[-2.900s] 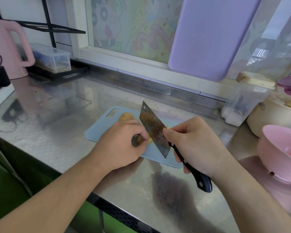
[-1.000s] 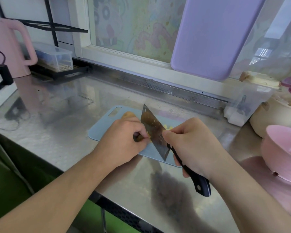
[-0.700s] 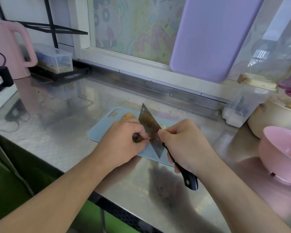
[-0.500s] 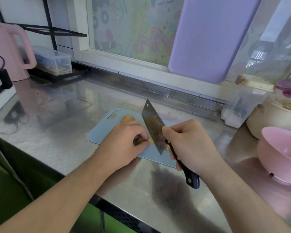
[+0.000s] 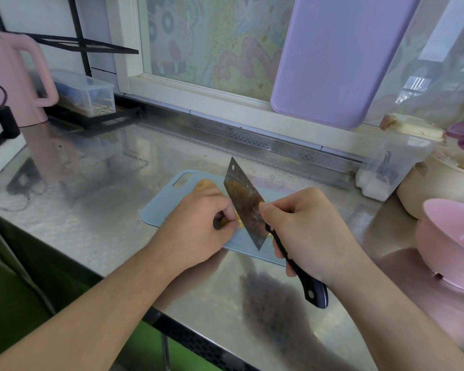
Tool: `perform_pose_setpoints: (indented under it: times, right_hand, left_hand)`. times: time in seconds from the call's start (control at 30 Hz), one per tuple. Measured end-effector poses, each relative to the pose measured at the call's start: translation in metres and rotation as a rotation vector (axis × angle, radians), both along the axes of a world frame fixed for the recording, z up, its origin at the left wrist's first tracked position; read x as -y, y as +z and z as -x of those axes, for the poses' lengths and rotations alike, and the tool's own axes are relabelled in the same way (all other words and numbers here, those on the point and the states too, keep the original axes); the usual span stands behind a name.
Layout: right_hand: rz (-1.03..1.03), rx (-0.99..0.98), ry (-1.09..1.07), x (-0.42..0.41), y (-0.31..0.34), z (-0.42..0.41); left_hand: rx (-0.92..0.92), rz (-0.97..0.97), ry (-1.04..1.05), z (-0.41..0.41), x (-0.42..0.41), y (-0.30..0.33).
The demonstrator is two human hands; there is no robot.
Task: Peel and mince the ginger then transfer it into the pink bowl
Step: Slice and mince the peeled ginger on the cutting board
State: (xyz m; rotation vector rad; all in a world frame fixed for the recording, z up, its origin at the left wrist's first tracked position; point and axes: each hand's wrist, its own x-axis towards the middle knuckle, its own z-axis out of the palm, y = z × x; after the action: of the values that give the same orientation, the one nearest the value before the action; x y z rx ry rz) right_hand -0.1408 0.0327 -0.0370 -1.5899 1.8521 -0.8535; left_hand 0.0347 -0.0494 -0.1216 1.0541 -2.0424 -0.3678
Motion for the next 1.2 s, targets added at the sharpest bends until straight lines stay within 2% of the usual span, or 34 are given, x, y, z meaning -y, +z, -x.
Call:
perform_pose_setpoints:
  times: [0.4,1.2]
  right_hand:
    - [-0.090,-0.034,0.005,-0.001,0.005,-0.003]
    - [0.005,0.028,0.014,0.001,-0.001,0.004]
  left_hand:
    - [-0.006,-0.015,0.010,-0.001,0.001,0.000]
    - [-0.093,-0.081,-0.008,-0.003,-0.002,-0.001]
